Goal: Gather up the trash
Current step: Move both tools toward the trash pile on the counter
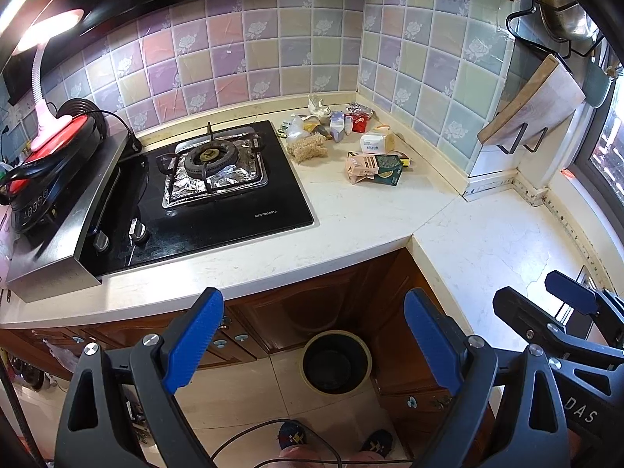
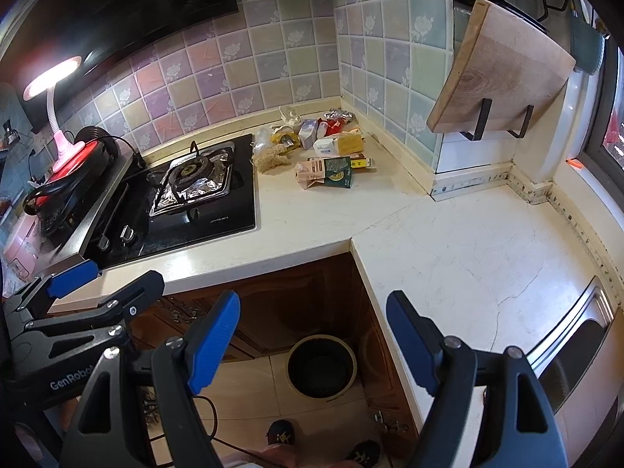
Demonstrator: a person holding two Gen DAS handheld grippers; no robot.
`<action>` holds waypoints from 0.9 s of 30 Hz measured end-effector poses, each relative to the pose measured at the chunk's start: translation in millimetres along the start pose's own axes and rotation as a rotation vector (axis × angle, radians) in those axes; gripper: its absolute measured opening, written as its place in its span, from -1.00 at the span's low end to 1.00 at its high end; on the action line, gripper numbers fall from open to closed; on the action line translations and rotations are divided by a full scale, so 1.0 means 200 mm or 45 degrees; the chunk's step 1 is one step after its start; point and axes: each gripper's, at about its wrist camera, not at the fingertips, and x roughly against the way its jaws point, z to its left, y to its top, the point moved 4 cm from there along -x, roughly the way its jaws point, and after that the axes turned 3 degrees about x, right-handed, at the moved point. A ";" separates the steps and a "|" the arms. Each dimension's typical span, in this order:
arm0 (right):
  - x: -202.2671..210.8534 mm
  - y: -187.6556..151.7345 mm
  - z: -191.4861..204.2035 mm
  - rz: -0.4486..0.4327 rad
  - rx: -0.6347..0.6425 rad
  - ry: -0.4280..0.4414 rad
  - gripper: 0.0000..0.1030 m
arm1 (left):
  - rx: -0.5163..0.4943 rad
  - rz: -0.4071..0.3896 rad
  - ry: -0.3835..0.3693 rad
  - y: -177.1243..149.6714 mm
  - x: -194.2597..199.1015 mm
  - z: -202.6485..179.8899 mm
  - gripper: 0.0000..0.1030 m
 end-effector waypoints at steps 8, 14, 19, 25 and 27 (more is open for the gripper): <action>-0.01 0.00 -0.01 0.007 -0.006 0.000 0.52 | 0.000 -0.001 0.007 0.02 -0.01 -0.02 0.81; -0.02 0.00 -0.01 0.009 -0.008 0.002 0.52 | -0.001 -0.001 0.006 0.02 -0.01 -0.04 0.81; -0.03 0.00 0.00 0.017 -0.019 -0.002 0.52 | 0.000 0.001 0.007 0.02 -0.01 -0.05 0.81; -0.04 -0.01 0.00 0.019 -0.016 0.000 0.52 | -0.001 0.003 0.006 0.03 -0.03 -0.07 0.81; -0.04 -0.01 0.00 0.019 -0.016 -0.001 0.52 | -0.002 0.002 0.009 0.03 -0.03 -0.08 0.81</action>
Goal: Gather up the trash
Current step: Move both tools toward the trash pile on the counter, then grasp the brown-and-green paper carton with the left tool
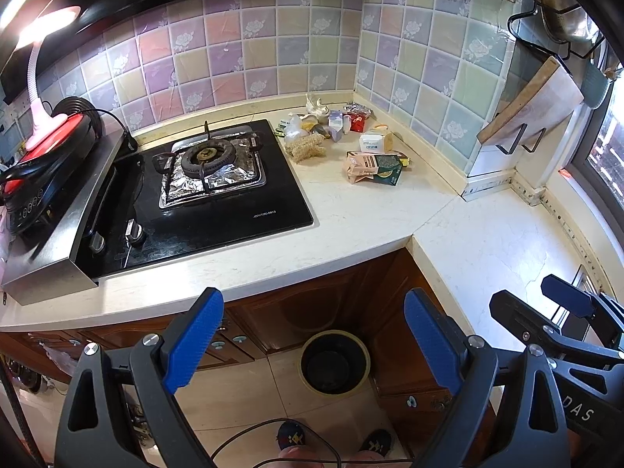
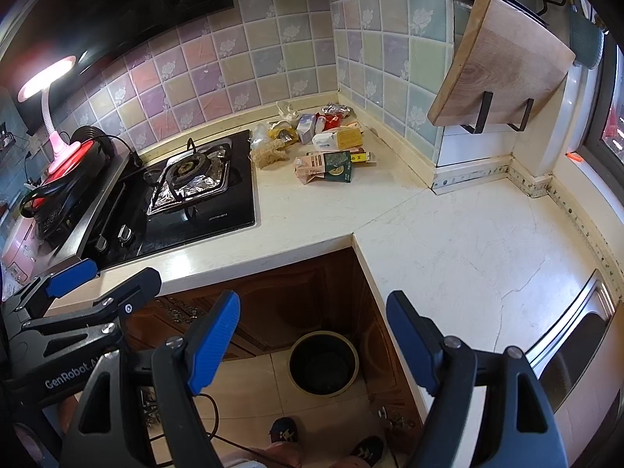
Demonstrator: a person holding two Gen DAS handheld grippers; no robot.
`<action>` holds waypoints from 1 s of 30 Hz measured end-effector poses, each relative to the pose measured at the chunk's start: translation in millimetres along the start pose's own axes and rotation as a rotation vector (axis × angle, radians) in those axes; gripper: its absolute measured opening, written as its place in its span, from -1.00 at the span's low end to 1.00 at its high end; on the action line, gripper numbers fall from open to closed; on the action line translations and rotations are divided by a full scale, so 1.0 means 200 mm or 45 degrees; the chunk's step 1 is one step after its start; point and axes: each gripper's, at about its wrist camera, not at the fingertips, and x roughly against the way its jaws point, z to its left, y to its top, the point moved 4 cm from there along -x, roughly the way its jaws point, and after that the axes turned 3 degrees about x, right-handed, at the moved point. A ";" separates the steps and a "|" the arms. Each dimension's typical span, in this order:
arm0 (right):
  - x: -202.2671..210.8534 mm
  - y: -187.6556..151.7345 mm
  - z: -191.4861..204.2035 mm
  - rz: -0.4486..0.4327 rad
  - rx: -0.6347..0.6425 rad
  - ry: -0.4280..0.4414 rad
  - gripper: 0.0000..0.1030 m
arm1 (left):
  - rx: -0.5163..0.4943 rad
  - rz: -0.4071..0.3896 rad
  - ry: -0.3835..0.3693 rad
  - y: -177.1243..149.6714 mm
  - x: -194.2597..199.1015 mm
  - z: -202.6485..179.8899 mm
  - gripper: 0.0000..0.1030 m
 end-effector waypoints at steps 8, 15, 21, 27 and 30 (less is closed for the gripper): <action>-0.01 0.01 0.00 -0.003 -0.003 0.001 0.52 | -0.009 -0.009 -0.013 0.00 -0.02 0.03 0.81; -0.03 0.03 0.09 -0.010 -0.035 -0.022 0.52 | -0.036 -0.018 -0.041 0.05 -0.05 0.14 0.81; -0.06 0.08 0.17 -0.016 -0.075 -0.041 0.52 | -0.072 -0.028 -0.066 0.10 -0.09 0.23 0.81; -0.12 0.09 0.23 0.004 -0.128 -0.066 0.52 | -0.101 -0.014 -0.122 0.18 -0.17 0.30 0.81; -0.14 0.09 0.22 0.034 -0.169 -0.077 0.52 | -0.119 0.015 -0.181 0.22 -0.24 0.31 0.81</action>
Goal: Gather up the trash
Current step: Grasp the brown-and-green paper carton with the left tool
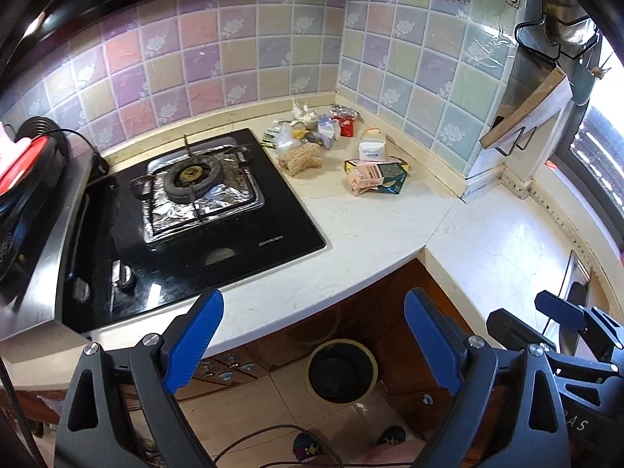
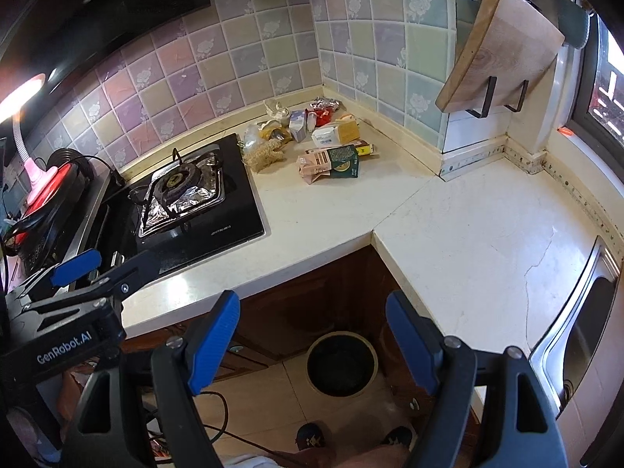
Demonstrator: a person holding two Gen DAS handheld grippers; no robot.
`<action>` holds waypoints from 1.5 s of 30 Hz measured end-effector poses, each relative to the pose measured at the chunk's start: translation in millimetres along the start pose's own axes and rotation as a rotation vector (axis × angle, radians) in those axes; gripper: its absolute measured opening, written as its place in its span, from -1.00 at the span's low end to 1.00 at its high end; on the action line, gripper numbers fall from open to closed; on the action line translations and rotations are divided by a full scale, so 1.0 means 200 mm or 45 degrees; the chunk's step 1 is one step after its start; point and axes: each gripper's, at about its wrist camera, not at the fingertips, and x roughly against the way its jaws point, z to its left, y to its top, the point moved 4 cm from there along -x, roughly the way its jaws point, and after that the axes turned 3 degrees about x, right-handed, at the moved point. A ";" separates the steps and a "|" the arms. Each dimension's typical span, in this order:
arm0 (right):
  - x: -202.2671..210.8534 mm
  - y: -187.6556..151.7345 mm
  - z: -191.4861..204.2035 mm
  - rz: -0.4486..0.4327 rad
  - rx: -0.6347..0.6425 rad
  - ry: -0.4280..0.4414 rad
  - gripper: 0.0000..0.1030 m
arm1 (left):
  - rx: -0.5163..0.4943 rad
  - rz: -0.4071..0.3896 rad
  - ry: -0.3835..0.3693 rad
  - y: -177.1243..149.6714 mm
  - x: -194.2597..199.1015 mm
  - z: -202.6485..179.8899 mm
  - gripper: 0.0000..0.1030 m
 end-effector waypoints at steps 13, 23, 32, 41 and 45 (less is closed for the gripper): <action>-0.24 0.13 -0.35 0.085 -0.156 -0.094 0.52 | -0.144 0.038 -0.058 0.42 -0.46 -0.12 0.81; -0.68 0.40 -0.57 0.154 -0.079 -0.033 0.45 | -0.418 0.101 -0.062 0.64 -0.94 -0.45 0.81; -1.07 0.60 -0.68 0.191 0.015 -0.014 0.38 | -0.525 0.186 -0.153 0.78 -1.35 -0.57 0.81; -1.26 0.65 -0.72 0.237 0.049 0.009 0.37 | -0.523 0.332 -0.266 0.77 -1.58 -0.59 0.81; -1.29 0.66 -0.73 0.242 0.049 0.010 0.37 | -0.538 0.392 -0.283 0.74 -1.65 -0.61 0.49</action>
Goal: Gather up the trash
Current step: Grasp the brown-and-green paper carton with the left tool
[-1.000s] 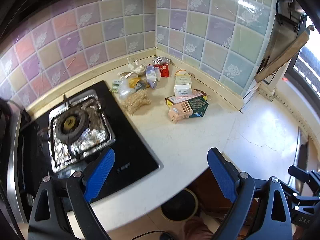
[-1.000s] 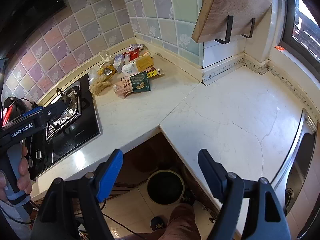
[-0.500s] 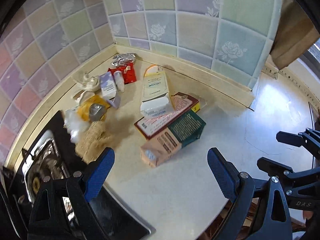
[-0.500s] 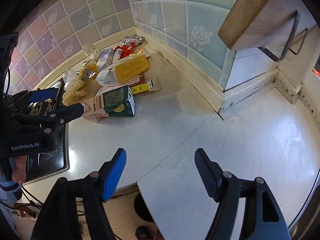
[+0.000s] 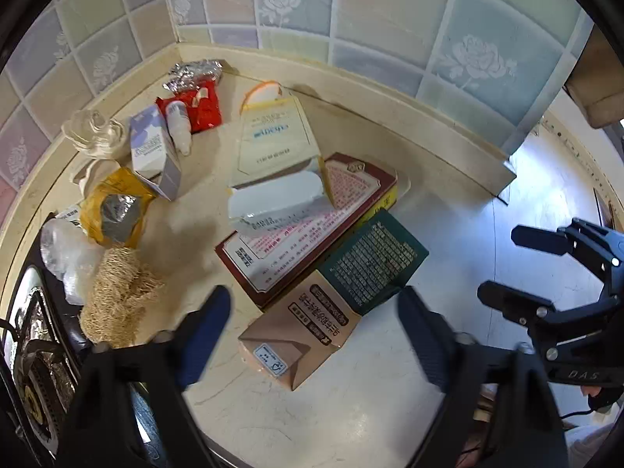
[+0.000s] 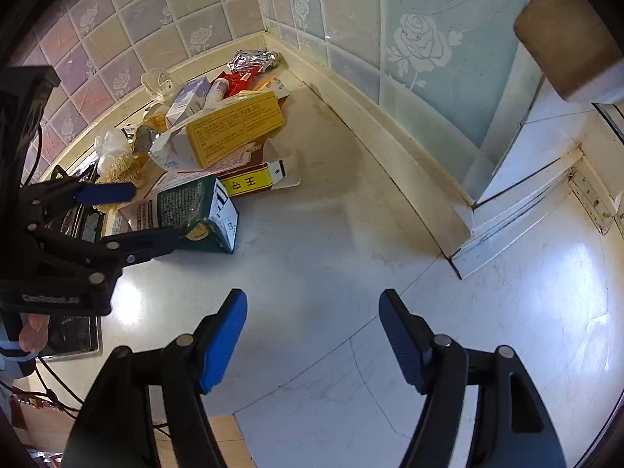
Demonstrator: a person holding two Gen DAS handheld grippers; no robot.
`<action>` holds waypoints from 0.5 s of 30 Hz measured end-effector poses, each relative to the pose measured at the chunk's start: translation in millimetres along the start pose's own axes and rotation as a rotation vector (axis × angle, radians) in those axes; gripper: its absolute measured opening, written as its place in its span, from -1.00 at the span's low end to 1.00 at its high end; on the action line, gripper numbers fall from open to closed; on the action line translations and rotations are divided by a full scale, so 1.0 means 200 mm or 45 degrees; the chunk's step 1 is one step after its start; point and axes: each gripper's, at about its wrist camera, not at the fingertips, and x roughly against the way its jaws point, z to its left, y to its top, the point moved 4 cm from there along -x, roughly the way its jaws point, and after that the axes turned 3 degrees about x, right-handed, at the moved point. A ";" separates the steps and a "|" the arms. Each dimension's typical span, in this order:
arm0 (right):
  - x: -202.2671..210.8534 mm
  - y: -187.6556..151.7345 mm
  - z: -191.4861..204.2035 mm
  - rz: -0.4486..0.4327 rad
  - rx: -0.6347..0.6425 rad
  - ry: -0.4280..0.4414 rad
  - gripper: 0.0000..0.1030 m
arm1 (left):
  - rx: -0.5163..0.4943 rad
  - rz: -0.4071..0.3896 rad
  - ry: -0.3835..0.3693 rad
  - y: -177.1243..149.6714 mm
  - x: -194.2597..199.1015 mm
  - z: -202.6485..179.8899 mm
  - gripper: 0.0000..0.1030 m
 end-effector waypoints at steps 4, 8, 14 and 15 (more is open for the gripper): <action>-0.01 0.01 -0.01 0.002 -0.015 0.007 0.37 | -0.004 0.052 -0.011 -0.03 -0.04 -0.01 0.18; -0.03 0.01 -0.02 0.013 -0.020 0.013 0.37 | 0.023 0.091 -0.080 -0.05 -0.05 -0.02 0.04; -0.03 0.00 -0.01 0.014 -0.024 0.031 0.37 | 0.000 0.114 -0.193 -0.11 -0.01 -0.08 0.04; -0.03 0.00 -0.01 0.014 -0.022 0.031 0.37 | -0.009 0.122 -0.205 -0.12 -0.01 -0.10 0.04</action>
